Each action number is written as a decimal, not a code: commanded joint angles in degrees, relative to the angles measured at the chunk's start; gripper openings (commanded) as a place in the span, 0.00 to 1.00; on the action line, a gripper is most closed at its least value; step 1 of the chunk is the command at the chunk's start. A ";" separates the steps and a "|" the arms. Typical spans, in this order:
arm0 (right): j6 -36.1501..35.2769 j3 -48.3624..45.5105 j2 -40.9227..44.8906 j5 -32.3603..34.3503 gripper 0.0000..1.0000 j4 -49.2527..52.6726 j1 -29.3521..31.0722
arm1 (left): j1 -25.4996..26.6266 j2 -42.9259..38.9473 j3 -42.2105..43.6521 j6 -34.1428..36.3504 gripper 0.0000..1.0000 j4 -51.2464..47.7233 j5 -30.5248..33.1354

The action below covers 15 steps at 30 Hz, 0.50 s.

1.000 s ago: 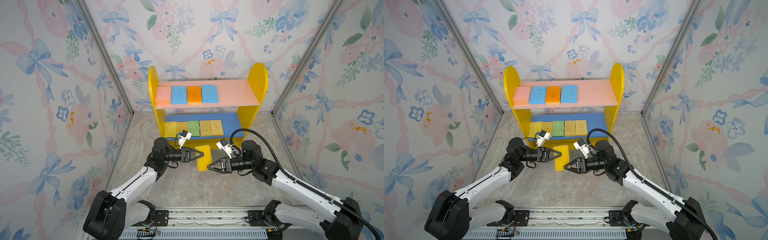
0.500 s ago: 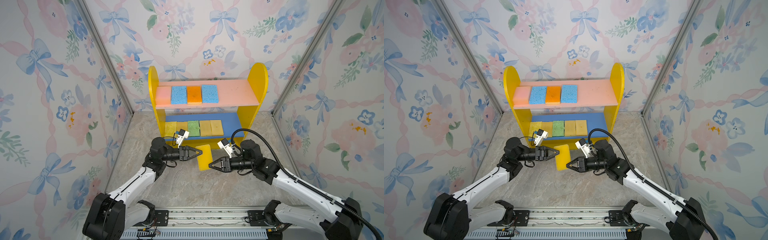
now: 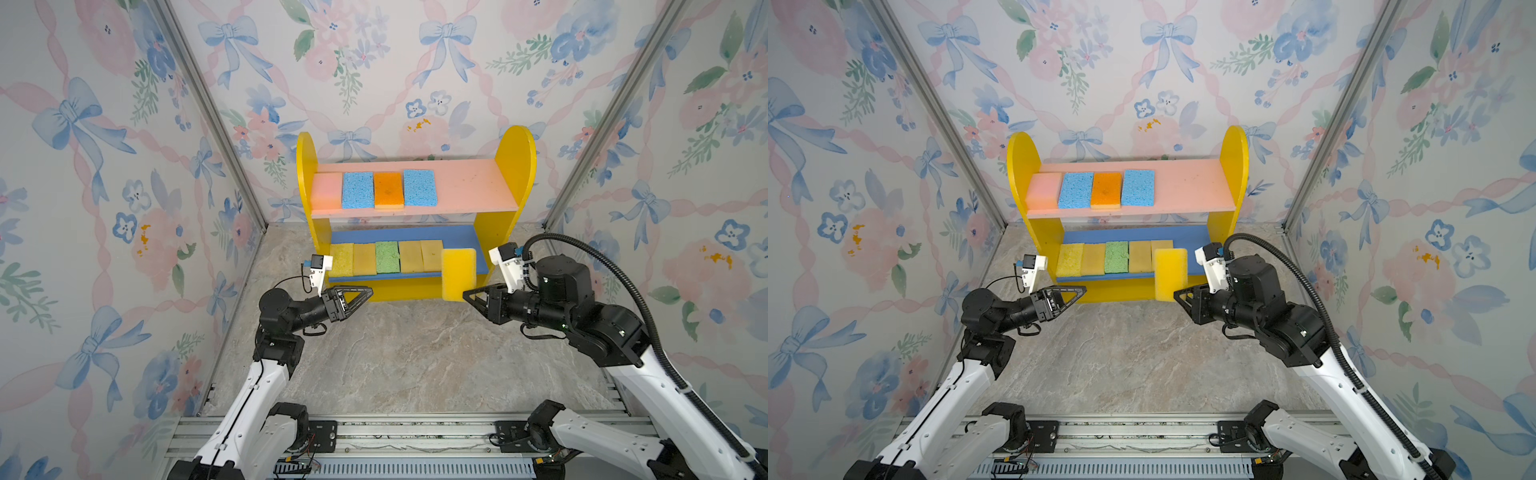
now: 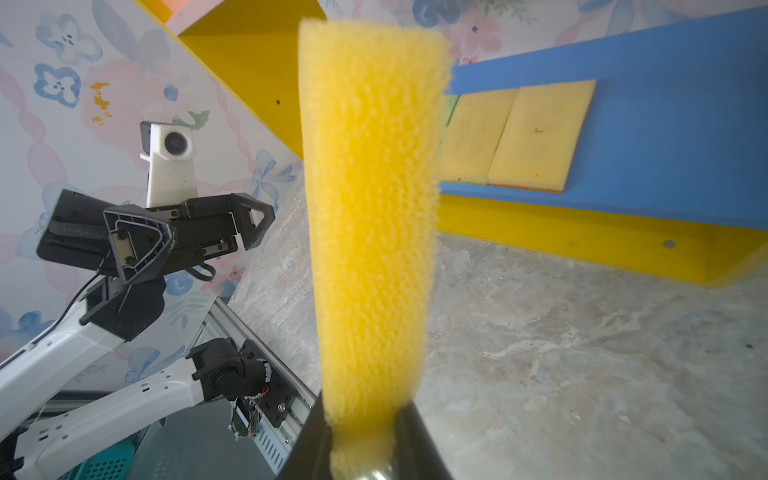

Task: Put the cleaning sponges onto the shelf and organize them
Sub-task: 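Raise the yellow sponge with the right gripper up to the pink top board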

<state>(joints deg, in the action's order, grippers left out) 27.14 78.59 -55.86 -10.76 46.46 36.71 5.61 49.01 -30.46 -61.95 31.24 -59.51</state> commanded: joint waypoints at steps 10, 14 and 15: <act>-11.01 36.36 -18.65 3.56 0.24 14.64 -6.31 | -2.64 -0.53 -3.03 30.87 0.98 -30.84 16.35; -11.93 48.61 -27.32 -0.23 0.24 18.00 -8.83 | -2.62 -1.34 -1.51 33.27 0.98 -31.85 19.65; -12.17 51.65 -29.56 -1.46 0.24 18.82 -9.37 | -2.60 -1.54 -0.96 33.69 0.98 -31.83 20.19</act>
<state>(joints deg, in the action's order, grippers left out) 17.21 124.11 -81.36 -8.75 60.07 28.88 3.31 48.42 -32.91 -33.08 2.13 -42.85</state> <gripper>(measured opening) 0.241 0.979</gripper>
